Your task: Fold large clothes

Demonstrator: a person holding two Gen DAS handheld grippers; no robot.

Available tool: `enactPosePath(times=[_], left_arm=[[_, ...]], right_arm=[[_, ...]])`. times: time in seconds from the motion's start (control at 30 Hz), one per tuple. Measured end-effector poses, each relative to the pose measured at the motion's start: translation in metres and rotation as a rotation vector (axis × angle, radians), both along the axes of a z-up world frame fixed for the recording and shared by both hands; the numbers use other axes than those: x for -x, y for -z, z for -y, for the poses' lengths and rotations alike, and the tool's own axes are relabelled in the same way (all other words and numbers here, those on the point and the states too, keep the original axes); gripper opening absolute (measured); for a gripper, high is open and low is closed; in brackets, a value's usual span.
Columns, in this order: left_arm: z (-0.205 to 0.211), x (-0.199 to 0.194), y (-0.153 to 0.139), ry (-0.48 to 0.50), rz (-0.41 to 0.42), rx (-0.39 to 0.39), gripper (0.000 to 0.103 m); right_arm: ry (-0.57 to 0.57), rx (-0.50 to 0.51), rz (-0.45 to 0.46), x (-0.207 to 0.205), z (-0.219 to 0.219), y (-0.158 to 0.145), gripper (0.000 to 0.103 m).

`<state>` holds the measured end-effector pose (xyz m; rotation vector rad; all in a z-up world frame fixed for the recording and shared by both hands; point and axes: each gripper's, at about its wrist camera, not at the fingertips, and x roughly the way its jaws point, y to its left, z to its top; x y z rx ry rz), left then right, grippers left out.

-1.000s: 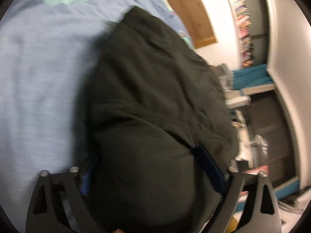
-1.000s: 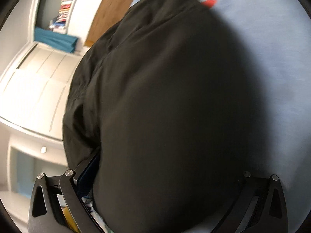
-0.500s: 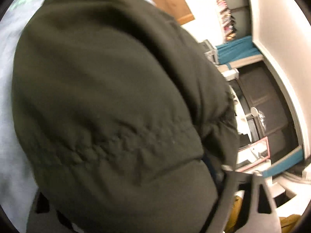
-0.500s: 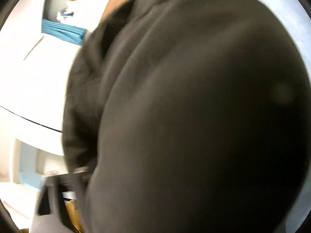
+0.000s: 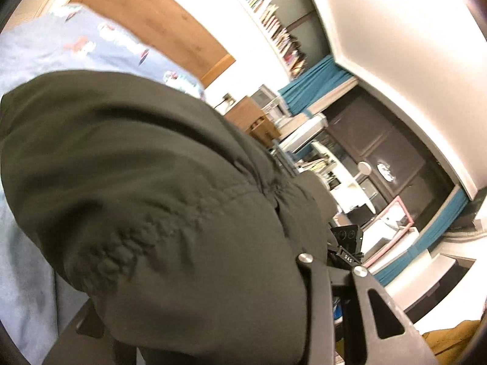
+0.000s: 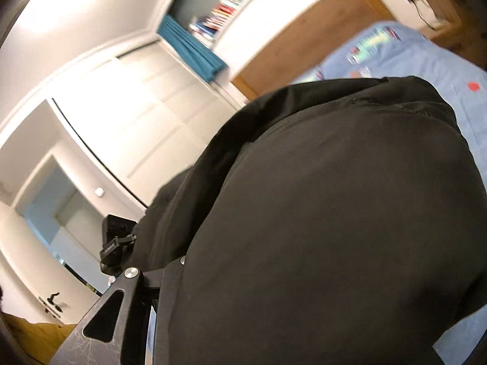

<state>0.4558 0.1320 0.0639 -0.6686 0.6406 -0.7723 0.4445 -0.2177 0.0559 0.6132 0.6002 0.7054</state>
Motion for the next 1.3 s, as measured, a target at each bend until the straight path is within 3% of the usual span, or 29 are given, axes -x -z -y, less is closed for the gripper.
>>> enactPosePath(times=[0.13, 0.23, 0.3, 0.43, 0.5, 0.57, 0.6, 0.63, 0.67, 0.73, 0.87, 0.97, 1.1, 1.2, 1.3], left_arm=[[-0.009, 0.035, -0.021, 0.017, 0.050, -0.015, 0.034], [-0.010, 0.063, -0.014, 0.028, 0.033, -0.036, 0.034], [-0.015, 0.080, 0.009, 0.024, -0.021, -0.076, 0.034], [-0.022, 0.087, 0.095, -0.013, -0.223, -0.160, 0.034], [-0.033, 0.094, 0.123, -0.032, -0.279, -0.142, 0.039], [-0.046, 0.101, 0.135, -0.052, -0.320, -0.114, 0.045], [-0.050, 0.104, 0.136, -0.054, -0.331, -0.115, 0.051], [-0.056, 0.110, 0.136, -0.055, -0.337, -0.123, 0.054], [-0.062, 0.114, 0.136, -0.055, -0.340, -0.133, 0.056], [-0.074, 0.120, 0.135, -0.081, -0.350, -0.137, 0.061], [-0.109, 0.140, 0.129, -0.129, -0.353, -0.133, 0.063], [-0.136, 0.162, 0.126, -0.179, -0.370, -0.179, 0.063], [-0.186, 0.200, 0.119, -0.318, -0.375, -0.167, 0.063], [-0.192, 0.220, 0.099, -0.376, -0.344, -0.162, 0.063], [-0.163, 0.231, 0.080, -0.363, -0.301, -0.209, 0.063]], right_arm=[[-0.020, -0.028, 0.045, 0.037, 0.000, -0.017, 0.030], [-0.031, -0.030, 0.042, 0.066, 0.003, -0.011, 0.030], [-0.028, -0.016, 0.004, 0.080, 0.001, 0.008, 0.030], [0.003, 0.043, -0.145, 0.090, 0.001, 0.066, 0.032], [0.025, 0.044, -0.205, 0.098, 0.009, 0.087, 0.034], [0.064, 0.042, -0.235, 0.106, 0.015, 0.095, 0.047], [0.091, 0.046, -0.252, 0.108, 0.019, 0.098, 0.052], [0.106, 0.056, -0.260, 0.112, 0.021, 0.096, 0.063], [0.116, 0.070, -0.263, 0.108, 0.024, 0.097, 0.081], [0.154, 0.113, -0.282, 0.110, 0.032, 0.098, 0.091], [0.236, 0.132, -0.322, 0.122, 0.064, 0.096, 0.097], [0.294, 0.233, -0.347, 0.127, 0.076, 0.095, 0.098], [0.399, 0.317, -0.346, 0.145, 0.099, 0.082, 0.098], [0.395, 0.354, -0.298, 0.149, 0.097, 0.067, 0.098], [0.338, 0.408, -0.216, 0.148, 0.074, 0.044, 0.098]])
